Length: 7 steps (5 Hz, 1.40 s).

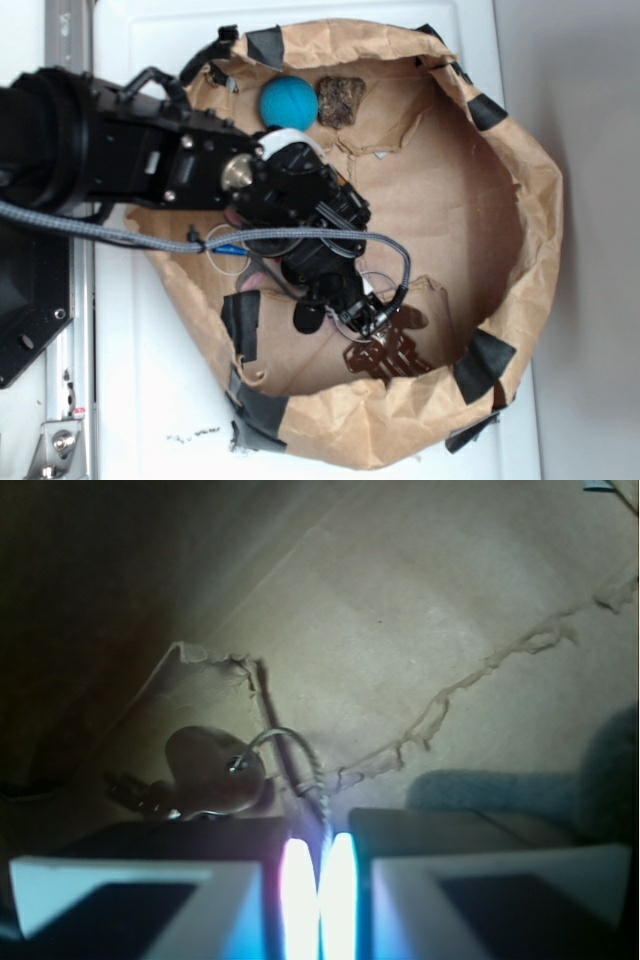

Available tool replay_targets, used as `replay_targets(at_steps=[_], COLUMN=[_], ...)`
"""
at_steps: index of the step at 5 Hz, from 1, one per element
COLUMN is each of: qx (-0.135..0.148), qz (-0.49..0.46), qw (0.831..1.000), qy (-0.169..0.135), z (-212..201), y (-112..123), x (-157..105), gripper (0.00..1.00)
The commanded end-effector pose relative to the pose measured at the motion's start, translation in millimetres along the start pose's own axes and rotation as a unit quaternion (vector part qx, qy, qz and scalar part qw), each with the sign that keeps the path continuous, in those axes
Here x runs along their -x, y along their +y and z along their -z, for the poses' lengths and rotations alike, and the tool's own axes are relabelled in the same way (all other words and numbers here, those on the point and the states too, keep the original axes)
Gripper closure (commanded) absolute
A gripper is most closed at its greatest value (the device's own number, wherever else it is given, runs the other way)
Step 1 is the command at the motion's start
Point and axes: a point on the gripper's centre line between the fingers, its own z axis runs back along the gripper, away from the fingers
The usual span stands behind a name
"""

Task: Grab the silver keys.

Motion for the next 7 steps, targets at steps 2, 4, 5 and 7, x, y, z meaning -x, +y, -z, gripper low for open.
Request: replay_targets(at_steps=[2,4,5,7], qx=[0.008,-0.023,-0.016,-0.017], qz=[-0.001,-0.001,-0.01,-0.012], qw=[1.0,0.999,1.0,0.999], qy=[0.006,0.025,-0.003,-0.05], z=[-12,-70,-117,-135], y=[6,-10,-22,-47], x=[24,-8,-45,-71], gripper=[1.0,1.0,1.0,1.0])
